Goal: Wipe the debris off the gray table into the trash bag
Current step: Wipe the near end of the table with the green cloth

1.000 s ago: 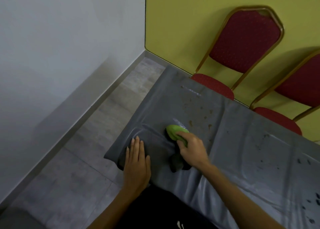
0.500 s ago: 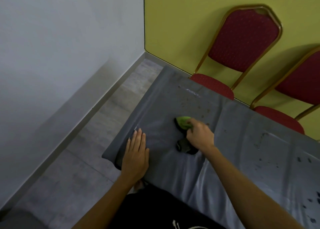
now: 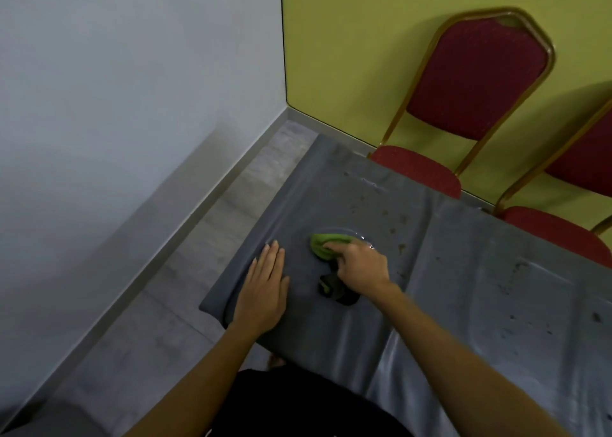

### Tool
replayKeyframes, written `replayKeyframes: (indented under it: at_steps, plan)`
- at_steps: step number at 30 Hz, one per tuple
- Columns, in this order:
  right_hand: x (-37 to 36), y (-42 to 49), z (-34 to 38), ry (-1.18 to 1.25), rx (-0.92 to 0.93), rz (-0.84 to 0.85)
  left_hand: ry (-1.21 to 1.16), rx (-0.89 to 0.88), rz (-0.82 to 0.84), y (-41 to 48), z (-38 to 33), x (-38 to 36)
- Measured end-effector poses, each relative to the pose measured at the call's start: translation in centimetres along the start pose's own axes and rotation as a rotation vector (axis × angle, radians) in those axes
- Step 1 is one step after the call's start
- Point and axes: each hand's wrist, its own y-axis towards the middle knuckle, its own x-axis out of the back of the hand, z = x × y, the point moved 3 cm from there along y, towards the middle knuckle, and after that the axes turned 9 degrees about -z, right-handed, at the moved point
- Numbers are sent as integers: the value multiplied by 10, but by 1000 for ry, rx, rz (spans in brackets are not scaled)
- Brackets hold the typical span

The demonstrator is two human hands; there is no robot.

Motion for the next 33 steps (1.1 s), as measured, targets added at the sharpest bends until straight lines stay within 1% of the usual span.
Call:
replayKeyframes:
  at_steps: [4, 6, 9, 11, 13, 15, 17, 20, 22, 25, 27, 30, 33]
  plan:
    - [36, 26, -56, 7, -172, -96, 23, 40, 23, 1, -2, 0]
    - [43, 32, -76, 54, -251, -142, 25, 44, 28, 3, -3, 0]
    - [32, 28, -60, 223, -306, -189, 47, 47, 39, 1, -1, -2]
    - [17, 18, -28, 346, -271, -208, 74, 43, 12, 1, -3, -2]
    - [-2, 5, 9, 395, -160, -155, 86, 41, -7, 0, -7, -2]
    - [-17, -5, 32, 345, -52, -86, 60, 49, -16, -1, -10, -2]
    - [-19, -6, 32, 272, -15, -55, 64, 47, -27, -2, -10, -3]
    - [-7, 4, 10, 185, -6, -66, 95, 31, -32, -3, -6, -5]
    - [5, 13, -11, 128, -31, -114, 90, 35, -18, -4, -4, -8]
    - [22, 31, -39, 91, -145, -171, 66, 43, 2, -3, -4, -11]
    - [27, 40, -50, 116, -224, -187, 42, 47, 7, -3, -6, -10]
    - [21, 42, -41, 255, -281, -181, -12, 45, 12, 1, -8, -6]
    - [-3, 29, -2, 313, -201, -81, -59, -17, 11, 14, -11, -2]
